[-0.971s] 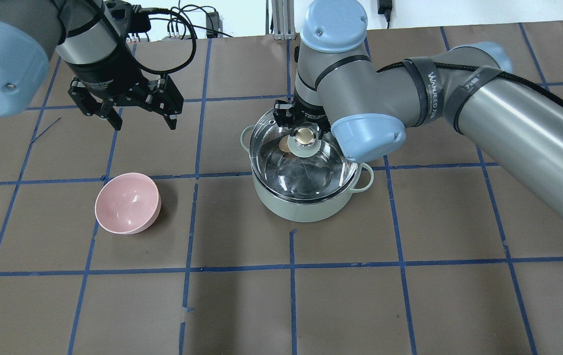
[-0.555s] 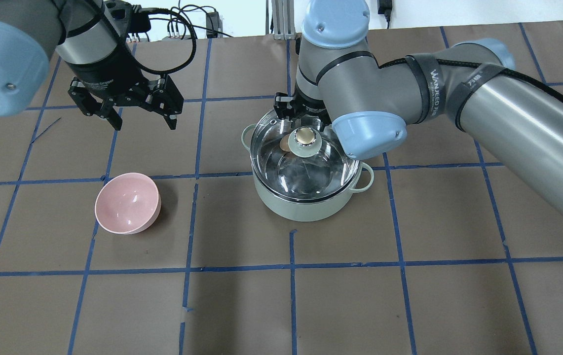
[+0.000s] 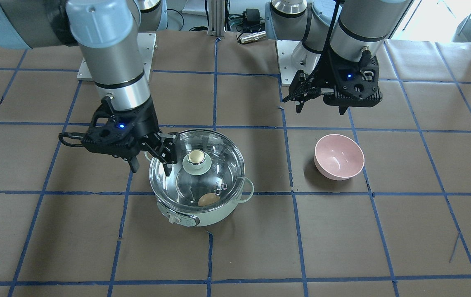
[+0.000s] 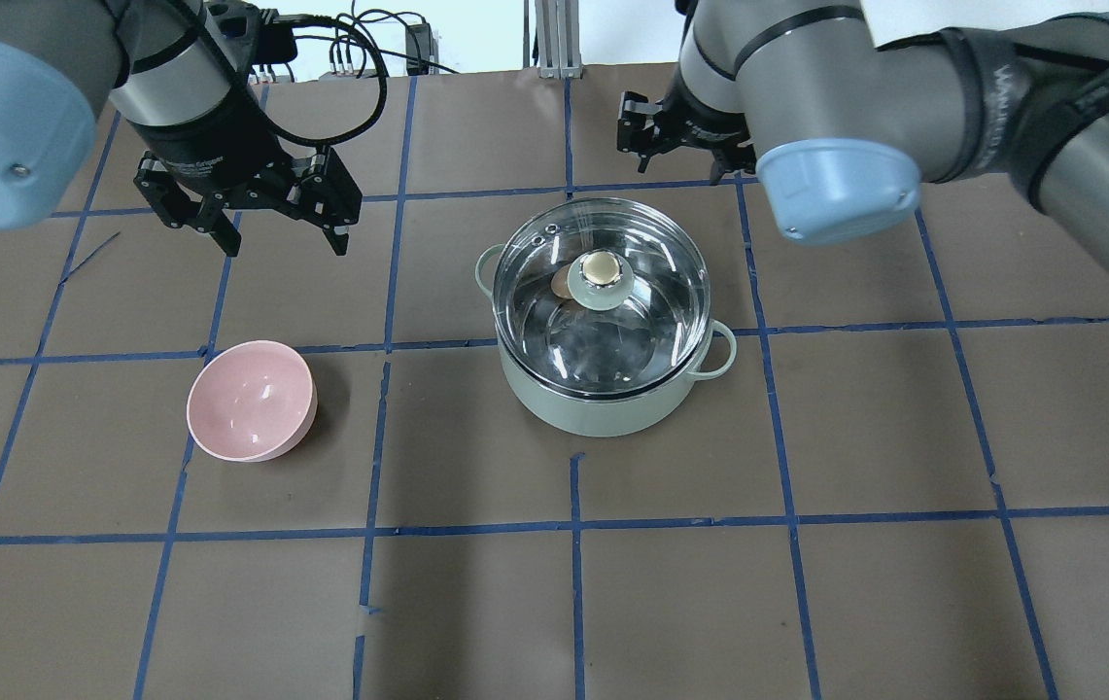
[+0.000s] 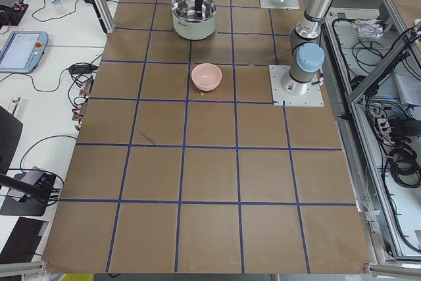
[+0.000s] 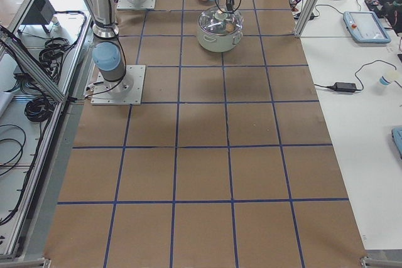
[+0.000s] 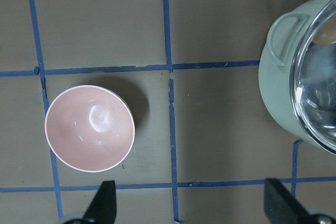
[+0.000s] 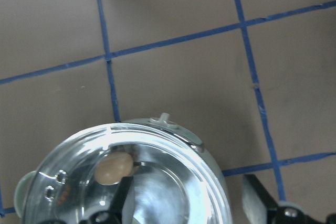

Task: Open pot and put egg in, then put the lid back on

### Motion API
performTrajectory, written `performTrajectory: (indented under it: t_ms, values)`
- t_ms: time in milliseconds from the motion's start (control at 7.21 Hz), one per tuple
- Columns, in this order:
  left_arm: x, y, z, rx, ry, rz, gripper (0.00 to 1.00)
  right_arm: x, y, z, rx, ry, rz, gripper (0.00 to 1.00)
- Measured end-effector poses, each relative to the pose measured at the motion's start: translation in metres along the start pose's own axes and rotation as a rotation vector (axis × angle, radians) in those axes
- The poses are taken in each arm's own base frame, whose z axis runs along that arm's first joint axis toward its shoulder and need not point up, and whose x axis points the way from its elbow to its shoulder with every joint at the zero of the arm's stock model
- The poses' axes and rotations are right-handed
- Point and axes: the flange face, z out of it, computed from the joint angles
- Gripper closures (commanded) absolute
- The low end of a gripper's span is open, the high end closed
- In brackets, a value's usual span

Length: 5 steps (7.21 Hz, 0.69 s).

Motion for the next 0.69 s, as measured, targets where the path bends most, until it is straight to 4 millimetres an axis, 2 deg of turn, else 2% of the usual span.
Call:
performTrajectory:
  t_ms: [416,693]
  values:
    - [-0.001,-0.001,-0.002,0.004,-0.001,-0.002,0.00,0.061,0.007,-0.045,-0.108,0.065,-0.009,0.00]
    - [-0.006,-0.006,-0.005,0.005,-0.002,-0.012,0.00,0.079,0.015,-0.064,-0.139,0.074,-0.028,0.00]
